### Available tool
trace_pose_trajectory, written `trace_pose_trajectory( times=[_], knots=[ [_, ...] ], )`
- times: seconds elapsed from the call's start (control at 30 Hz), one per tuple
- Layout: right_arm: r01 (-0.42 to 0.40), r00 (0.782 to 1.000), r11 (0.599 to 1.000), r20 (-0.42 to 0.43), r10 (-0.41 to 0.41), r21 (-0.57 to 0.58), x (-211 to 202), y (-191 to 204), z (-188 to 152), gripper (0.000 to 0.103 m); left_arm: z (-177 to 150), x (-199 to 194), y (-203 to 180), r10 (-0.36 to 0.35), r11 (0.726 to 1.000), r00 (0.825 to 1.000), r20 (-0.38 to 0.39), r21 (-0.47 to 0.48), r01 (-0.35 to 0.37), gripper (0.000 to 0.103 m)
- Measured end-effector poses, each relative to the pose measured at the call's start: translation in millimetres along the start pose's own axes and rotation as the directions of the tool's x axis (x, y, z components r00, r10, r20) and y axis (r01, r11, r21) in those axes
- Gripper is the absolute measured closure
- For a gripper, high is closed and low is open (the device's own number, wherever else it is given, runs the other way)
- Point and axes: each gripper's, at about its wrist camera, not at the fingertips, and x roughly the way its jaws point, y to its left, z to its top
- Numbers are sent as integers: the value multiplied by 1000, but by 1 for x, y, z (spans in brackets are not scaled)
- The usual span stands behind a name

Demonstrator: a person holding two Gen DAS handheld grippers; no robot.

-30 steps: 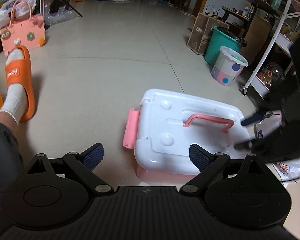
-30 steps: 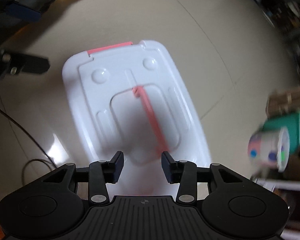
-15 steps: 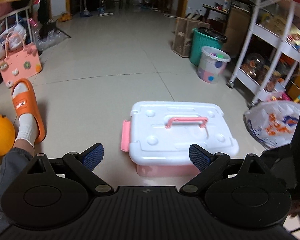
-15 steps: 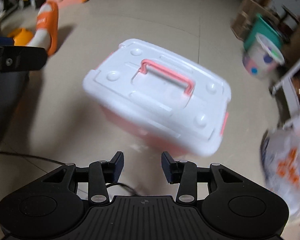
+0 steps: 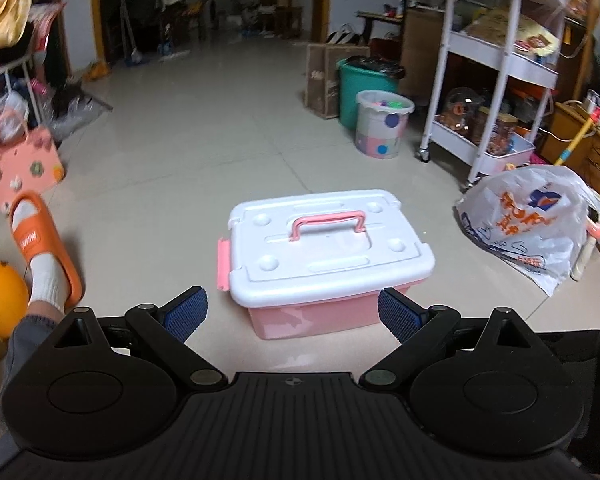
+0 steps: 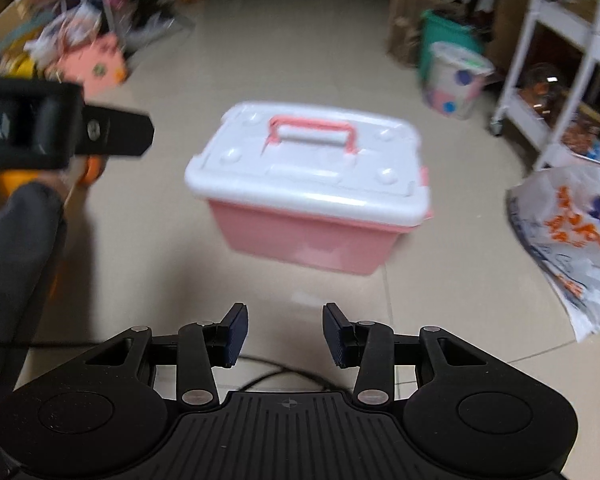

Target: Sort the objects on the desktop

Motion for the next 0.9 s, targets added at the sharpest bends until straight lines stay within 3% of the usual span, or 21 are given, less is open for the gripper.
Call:
trace_pose_trajectory(
  times=[0.23,0.53,0.9],
  knots=[
    [71,993,994,85,-77,81,-27,-10,-16,64,-10,-8,-21,-20,999,1000,17,42,19,5],
    [101,990,990,90,-110,95,-45,-7,-36,64,-20,-20,-36,-2,996,1000,18,85,1,2],
    [108,988,990,99,-117,93,-54,-1,-42,59,-27,-35,-32,-19,998,999,31,54,17,1]
  ],
)
